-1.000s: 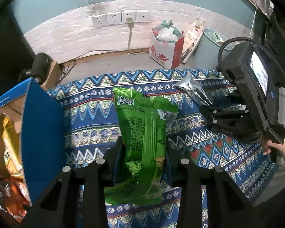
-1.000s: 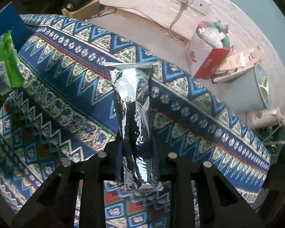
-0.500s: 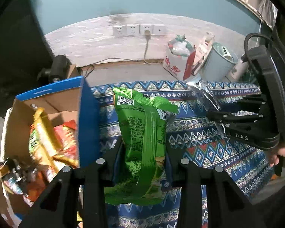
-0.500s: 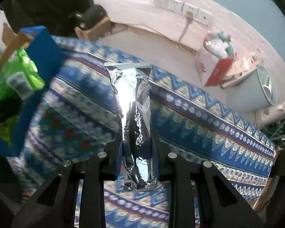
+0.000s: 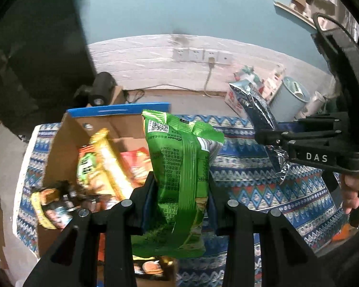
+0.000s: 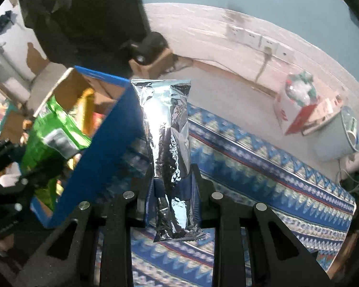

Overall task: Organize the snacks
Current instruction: 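Lower both bags into the box and open both tools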

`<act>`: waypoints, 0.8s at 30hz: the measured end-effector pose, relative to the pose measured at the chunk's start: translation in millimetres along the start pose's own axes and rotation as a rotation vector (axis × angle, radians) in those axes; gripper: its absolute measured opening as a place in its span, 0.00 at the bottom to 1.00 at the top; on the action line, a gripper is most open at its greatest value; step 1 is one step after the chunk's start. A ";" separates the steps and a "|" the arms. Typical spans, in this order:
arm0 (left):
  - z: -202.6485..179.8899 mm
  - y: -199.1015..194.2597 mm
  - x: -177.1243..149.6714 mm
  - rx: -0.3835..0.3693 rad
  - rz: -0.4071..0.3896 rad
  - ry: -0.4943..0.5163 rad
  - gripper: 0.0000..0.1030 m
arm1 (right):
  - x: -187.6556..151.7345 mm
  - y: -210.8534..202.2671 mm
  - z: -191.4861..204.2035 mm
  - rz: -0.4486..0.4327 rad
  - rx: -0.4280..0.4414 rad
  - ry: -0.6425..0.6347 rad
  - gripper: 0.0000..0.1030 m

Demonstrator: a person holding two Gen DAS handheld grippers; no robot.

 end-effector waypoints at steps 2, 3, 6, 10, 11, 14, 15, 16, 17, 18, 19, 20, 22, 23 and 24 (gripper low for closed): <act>14.3 -2.5 -1.7 0.014 0.001 -0.021 0.37 | 5.1 0.6 11.7 -0.003 0.019 -0.009 0.23; 20.9 -3.3 -2.3 0.020 0.003 -0.033 0.37 | 7.0 1.0 16.2 -0.004 0.027 -0.011 0.24; 39.7 -6.6 -4.3 0.041 0.003 -0.065 0.37 | 15.1 5.3 35.0 -0.003 0.052 -0.022 0.24; 65.8 -11.0 -7.2 0.084 -0.003 -0.102 0.37 | 26.6 16.4 61.5 0.004 0.087 -0.030 0.24; 73.0 -10.7 -8.9 0.098 0.000 -0.110 0.37 | 29.1 19.2 68.3 0.006 0.098 -0.030 0.24; 88.8 -8.6 -15.0 0.116 0.015 -0.141 0.37 | 35.7 28.2 87.4 0.013 0.119 -0.043 0.24; 91.5 -6.9 -17.3 0.118 0.021 -0.148 0.37 | 37.0 31.1 91.5 0.015 0.125 -0.044 0.24; 93.9 -5.5 -19.2 0.119 0.027 -0.154 0.37 | 38.8 34.7 97.1 0.019 0.135 -0.042 0.24; 96.5 -3.9 -21.5 0.122 0.035 -0.161 0.37 | 39.9 37.9 99.8 0.024 0.143 -0.039 0.24; 98.1 -3.6 -23.2 0.123 0.041 -0.166 0.37 | 41.2 40.6 102.6 0.027 0.149 -0.036 0.24; 99.1 -2.6 -24.6 0.125 0.047 -0.170 0.38 | 42.6 44.3 106.9 0.032 0.158 -0.032 0.24; 99.9 -1.8 -25.6 0.126 0.050 -0.173 0.38 | 44.3 48.1 110.4 0.036 0.166 -0.027 0.24; 100.8 -1.5 -25.7 0.127 0.053 -0.177 0.43 | 45.2 54.3 115.7 0.046 0.178 -0.019 0.24; 101.5 -2.3 -25.5 0.131 0.053 -0.174 0.48 | 45.0 57.7 117.6 0.052 0.185 -0.015 0.24; 102.8 -2.4 -24.9 0.137 0.051 -0.170 0.53 | 44.0 60.1 120.1 0.058 0.194 -0.011 0.24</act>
Point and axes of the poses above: each gripper's, at about its wrist camera, not at the fingertips, and y roughly the way its jaws point, z to its left, x to its top, the point moved 5 cm from there along y, roughly the way its jaws point, and after that the axes turned 13 degrees about -z, right-handed, at the moved point
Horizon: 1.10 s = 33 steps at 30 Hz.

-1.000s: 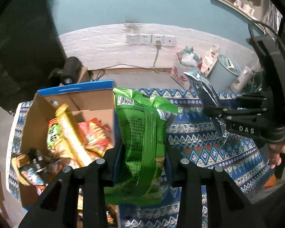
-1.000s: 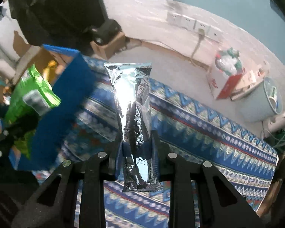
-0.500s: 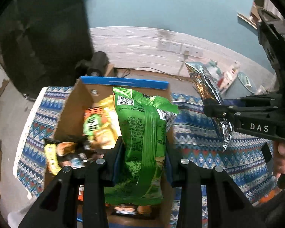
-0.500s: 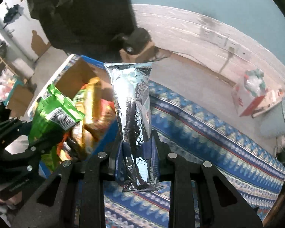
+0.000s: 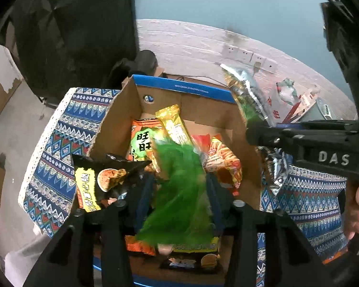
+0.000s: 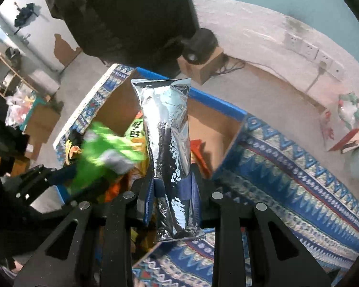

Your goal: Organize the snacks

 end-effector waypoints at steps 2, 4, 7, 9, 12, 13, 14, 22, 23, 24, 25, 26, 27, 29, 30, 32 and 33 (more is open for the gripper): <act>-0.2 -3.4 2.4 0.021 -0.014 0.008 0.66 | -1.1 5.7 3.5 0.011 0.011 0.008 0.24; 0.0 -6.3 4.4 0.028 -0.021 0.011 0.70 | -2.3 9.4 4.6 0.015 0.018 0.015 0.26; 1.2 -10.8 6.7 0.032 -0.023 0.012 0.74 | -0.8 9.1 6.6 0.010 0.032 0.021 0.28; 1.1 -14.6 7.7 0.032 -0.028 0.014 0.75 | 0.7 6.7 8.4 0.006 0.033 0.028 0.37; -0.1 -21.1 9.4 0.040 -0.037 0.027 0.78 | 3.0 -1.3 7.5 -0.014 0.028 0.039 0.46; -0.6 -23.9 10.2 0.042 -0.041 0.031 0.78 | 4.0 -4.3 6.2 -0.019 0.024 0.045 0.51; -1.4 -27.3 11.2 0.043 -0.047 0.036 0.79 | 3.9 -7.9 3.8 -0.024 0.017 0.049 0.54; -6.8 -52.7 22.2 0.056 -0.106 0.064 0.85 | 5.2 -49.4 6.6 -0.125 -0.090 0.003 0.68; -7.6 -55.3 22.4 0.050 -0.109 0.061 0.85 | 5.5 -53.5 7.2 -0.135 -0.093 0.000 0.68; -9.4 -59.7 23.1 0.039 -0.118 0.059 0.86 | 5.4 -56.7 8.0 -0.142 -0.095 -0.002 0.68; -11.4 -62.6 23.7 0.035 -0.124 0.062 0.88 | 5.7 -61.6 8.7 -0.154 -0.100 -0.005 0.68; -13.3 -66.2 25.0 0.035 -0.134 0.069 0.90 | 4.8 -65.0 9.6 -0.160 -0.105 -0.008 0.68; -15.1 -68.7 26.3 0.037 -0.142 0.076 0.91 | 3.9 -67.8 9.7 -0.165 -0.108 -0.012 0.68; -18.2 -72.8 27.5 0.039 -0.151 0.086 0.91 | 0.4 -74.7 11.3 -0.179 -0.121 -0.022 0.68; -20.1 -74.9 27.9 0.034 -0.154 0.090 0.91 | -0.2 -77.7 11.5 -0.186 -0.124 -0.024 0.68; -22.5 -78.7 27.7 0.021 -0.159 0.091 0.91 | -3.8 -84.4 12.0 -0.199 -0.136 -0.028 0.68; -24.7 -81.2 27.3 0.017 -0.165 0.094 0.91 | -5.5 -87.8 11.5 -0.207 -0.142 -0.028 0.68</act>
Point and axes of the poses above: each gripper's, at about its wrist camera, not at the fingertips, and y roughly the way its jaws point, z to its left, x to its top, the point moved 5 cm from there along y, roughly the way its jaws point, and after that the axes turned 13 degrees about -z, right-handed, at the moved point
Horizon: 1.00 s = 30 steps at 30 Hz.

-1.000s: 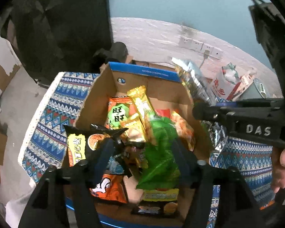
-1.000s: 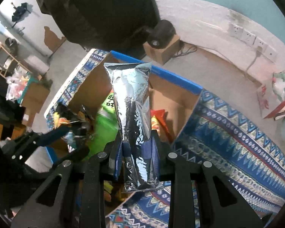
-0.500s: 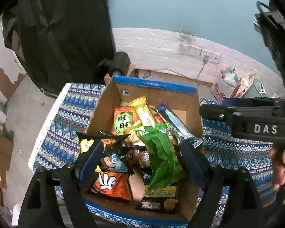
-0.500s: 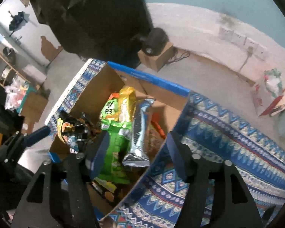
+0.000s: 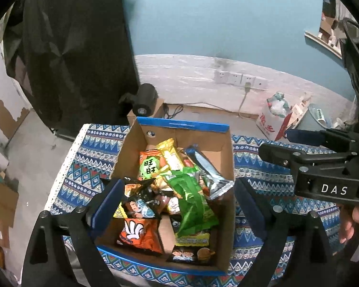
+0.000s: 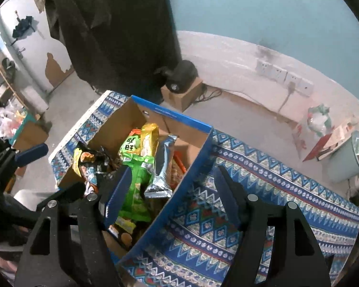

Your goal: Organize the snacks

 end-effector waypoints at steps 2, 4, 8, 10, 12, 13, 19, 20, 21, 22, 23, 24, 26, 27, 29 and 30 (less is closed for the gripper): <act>-2.5 -2.5 0.1 0.002 -0.008 0.010 0.95 | -2.0 -7.7 -3.8 -0.013 -0.015 0.003 0.68; -4.0 -4.3 0.0 0.006 -0.012 0.015 0.97 | -4.6 -13.5 -7.4 -0.018 -0.019 0.014 0.68; -8.6 -10.2 2.6 0.006 -0.027 0.024 0.97 | -10.6 -27.0 -16.2 -0.026 -0.019 0.054 0.68; -10.4 -12.7 3.2 0.009 -0.034 0.032 0.97 | -12.4 -33.8 -18.4 -0.038 -0.028 0.056 0.68; -11.9 -15.3 4.0 0.013 -0.040 0.039 0.97 | -14.2 -39.9 -20.1 -0.048 -0.039 0.050 0.68; -12.2 -16.4 4.3 0.016 -0.042 0.040 0.98 | -15.2 -42.8 -20.4 -0.052 -0.042 0.048 0.68; -10.1 -18.0 4.2 0.034 -0.047 0.037 0.98 | -20.6 -50.5 -20.6 -0.059 -0.040 0.041 0.68; -9.2 -17.8 4.4 0.038 -0.047 0.035 0.98 | -20.9 -50.7 -20.0 -0.062 -0.049 0.030 0.68; -8.5 -18.1 4.4 0.039 -0.047 0.030 0.98 | -21.3 -50.9 -19.4 -0.063 -0.054 0.021 0.68; -8.2 -18.0 4.4 0.036 -0.046 0.025 0.98 | -21.6 -50.8 -18.8 -0.063 -0.056 0.013 0.68; -8.1 -17.8 4.3 0.035 -0.044 0.023 0.98 | -22.2 -50.6 -18.4 -0.064 -0.060 0.004 0.68; -8.0 -16.8 4.1 0.034 -0.039 0.020 0.98 | -22.5 -50.5 -18.1 -0.064 -0.061 0.001 0.68; -7.6 -14.9 3.2 0.035 -0.028 0.016 0.98 | -22.5 -49.2 -17.6 -0.061 -0.057 0.001 0.68; -7.6 -14.4 2.6 0.036 -0.024 0.013 0.98 | -22.5 -48.3 -17.3 -0.059 -0.054 0.003 0.68; -7.6 -12.6 1.0 0.032 -0.014 0.009 0.98 | -22.7 -46.8 -17.0 -0.053 -0.049 0.011 0.68; -7.6 -11.6 0.2 0.031 -0.010 0.010 0.98 | -22.8 -46.4 -16.8 -0.051 -0.046 0.013 0.68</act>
Point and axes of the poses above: each gripper's, at about its wrist camera, not at the fingertips, and y roughly the way its jaws point, z to its left, x to its top, the point moved 5 cm from there along y, roughly the way its jaws point, and after that the axes turned 13 degrees about -z, right-handed, at the moved point
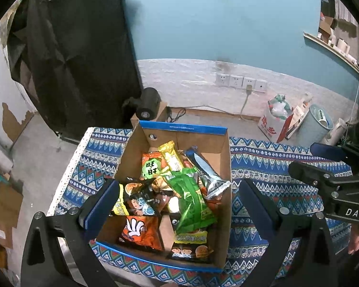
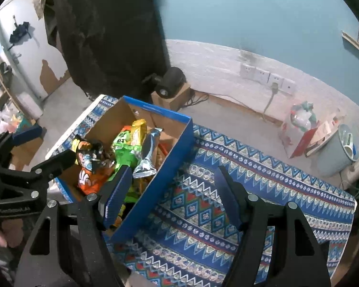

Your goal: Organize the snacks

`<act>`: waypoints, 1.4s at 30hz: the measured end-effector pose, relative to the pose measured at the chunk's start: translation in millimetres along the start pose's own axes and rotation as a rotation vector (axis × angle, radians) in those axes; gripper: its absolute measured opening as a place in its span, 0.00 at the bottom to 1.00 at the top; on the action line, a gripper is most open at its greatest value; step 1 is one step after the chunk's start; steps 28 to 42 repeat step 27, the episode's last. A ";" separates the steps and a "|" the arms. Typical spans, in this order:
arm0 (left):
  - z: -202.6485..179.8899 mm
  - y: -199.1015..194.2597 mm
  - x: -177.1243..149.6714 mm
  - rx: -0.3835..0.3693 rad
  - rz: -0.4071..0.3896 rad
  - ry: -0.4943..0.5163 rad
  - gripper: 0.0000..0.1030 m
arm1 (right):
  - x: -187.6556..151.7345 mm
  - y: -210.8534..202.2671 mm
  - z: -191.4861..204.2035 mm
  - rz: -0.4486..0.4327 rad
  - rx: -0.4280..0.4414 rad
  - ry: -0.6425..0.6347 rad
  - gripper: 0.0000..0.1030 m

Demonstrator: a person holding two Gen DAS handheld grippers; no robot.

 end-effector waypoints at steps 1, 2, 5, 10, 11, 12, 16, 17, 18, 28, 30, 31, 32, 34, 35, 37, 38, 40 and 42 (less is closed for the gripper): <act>0.2 0.7 -0.6 0.001 0.003 0.001 0.98 | 0.0 0.0 0.4 0.000 0.003 0.000 0.68; 0.3 1.0 -0.9 0.002 0.004 0.001 0.98 | 0.9 -0.6 0.8 -0.002 0.004 -0.002 0.68; 1.4 2.0 -2.0 0.002 0.012 -0.005 0.98 | 1.7 -0.8 3.2 -0.004 0.009 -0.008 0.69; 3.6 7.0 -4.9 -0.006 0.035 -0.024 0.98 | -0.5 3.5 3.9 0.008 0.013 -0.004 0.69; 3.4 8.2 -6.1 -0.005 0.042 -0.023 0.98 | -1.5 4.6 3.2 0.013 0.011 -0.002 0.69; 3.0 9.4 -6.8 -0.004 0.047 -0.021 0.98 | -2.0 5.2 2.6 0.017 0.012 0.000 0.69; 0.5 10.8 -9.7 -0.003 0.054 -0.007 0.98 | -4.4 7.4 2.8 0.031 0.020 0.017 0.69; 0.0 11.0 -10.0 -0.002 0.054 -0.003 0.98 | -4.6 7.8 3.8 0.033 0.021 0.015 0.69; -0.5 11.3 -10.5 -0.002 0.055 0.000 0.98 | -4.6 8.0 4.8 0.032 0.018 0.009 0.69; -0.9 7.8 -9.7 -0.011 0.043 -0.002 0.98 | -3.6 7.1 6.9 0.029 0.016 0.003 0.69; -0.9 7.8 -9.7 -0.011 0.043 -0.002 0.98 | -3.6 7.1 6.9 0.029 0.016 0.003 0.69; -0.9 7.8 -9.7 -0.011 0.043 -0.002 0.98 | -3.6 7.1 6.9 0.029 0.016 0.003 0.69; -0.9 7.8 -9.7 -0.011 0.043 -0.002 0.98 | -3.6 7.1 6.9 0.029 0.016 0.003 0.69; -0.9 7.8 -9.7 -0.011 0.043 -0.002 0.98 | -3.6 7.1 6.9 0.029 0.016 0.003 0.69; -0.9 7.8 -9.7 -0.011 0.043 -0.002 0.98 | -3.6 7.1 6.9 0.029 0.016 0.003 0.69; -0.9 7.8 -9.7 -0.011 0.043 -0.002 0.98 | -3.6 7.1 6.9 0.029 0.016 0.003 0.69; -0.9 7.8 -9.7 -0.011 0.043 -0.002 0.98 | -3.6 7.1 6.9 0.029 0.016 0.003 0.69; -0.9 7.8 -9.7 -0.011 0.043 -0.002 0.98 | -3.6 7.1 6.9 0.029 0.016 0.003 0.69; -0.9 7.8 -9.7 -0.011 0.043 -0.002 0.98 | -3.6 7.1 6.9 0.029 0.016 0.003 0.69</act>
Point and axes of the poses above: each gripper's, at about its wrist camera, not at the fingertips, and y roughly the way its jaws point, z to its left, x to its top, the point moved 5 cm from there along y, roughly the way its jaws point, and after that the axes turned 13 degrees about -z, right-handed, at the moved point
